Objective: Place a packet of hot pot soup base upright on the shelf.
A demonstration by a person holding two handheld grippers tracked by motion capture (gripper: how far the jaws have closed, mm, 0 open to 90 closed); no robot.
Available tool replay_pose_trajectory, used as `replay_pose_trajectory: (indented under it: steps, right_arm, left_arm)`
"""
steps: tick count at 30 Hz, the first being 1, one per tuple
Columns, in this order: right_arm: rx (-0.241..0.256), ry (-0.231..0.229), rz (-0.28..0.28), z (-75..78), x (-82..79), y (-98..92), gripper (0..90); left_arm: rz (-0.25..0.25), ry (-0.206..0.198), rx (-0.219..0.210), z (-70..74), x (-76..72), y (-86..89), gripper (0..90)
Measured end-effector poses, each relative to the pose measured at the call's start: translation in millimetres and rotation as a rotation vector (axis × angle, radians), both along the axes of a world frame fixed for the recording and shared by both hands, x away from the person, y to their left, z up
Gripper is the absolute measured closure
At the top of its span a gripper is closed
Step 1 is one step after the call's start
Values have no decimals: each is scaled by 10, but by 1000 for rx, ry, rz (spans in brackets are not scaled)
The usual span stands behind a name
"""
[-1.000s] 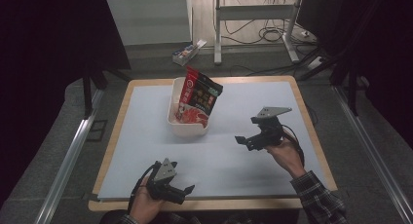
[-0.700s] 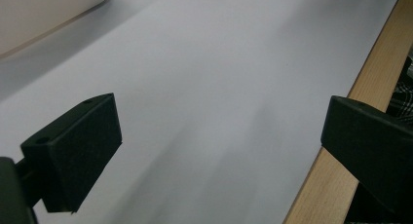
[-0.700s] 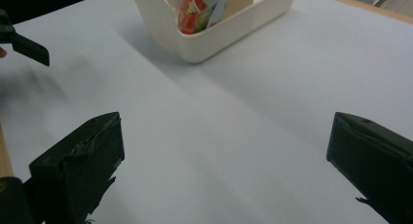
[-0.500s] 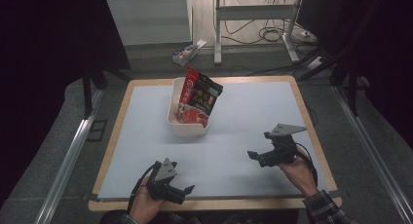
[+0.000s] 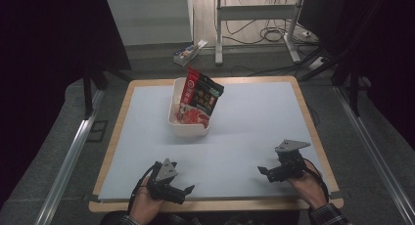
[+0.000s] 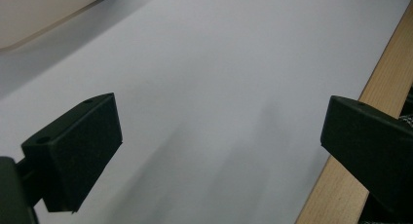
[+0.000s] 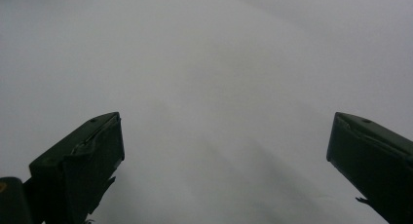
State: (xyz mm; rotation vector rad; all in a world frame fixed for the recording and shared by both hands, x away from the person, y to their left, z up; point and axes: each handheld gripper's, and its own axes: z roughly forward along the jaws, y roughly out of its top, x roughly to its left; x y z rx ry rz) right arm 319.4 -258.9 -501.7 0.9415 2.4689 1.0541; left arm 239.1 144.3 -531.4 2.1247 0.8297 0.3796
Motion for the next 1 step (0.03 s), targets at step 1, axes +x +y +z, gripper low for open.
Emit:
replay_pose_trajectory:
  steps: [1]
  right_arm:
    - [6, -8, 0, 14, 2, -3, 0]
  left_arm:
    - [-1, -2, -1, 1, 2, -3, 13]
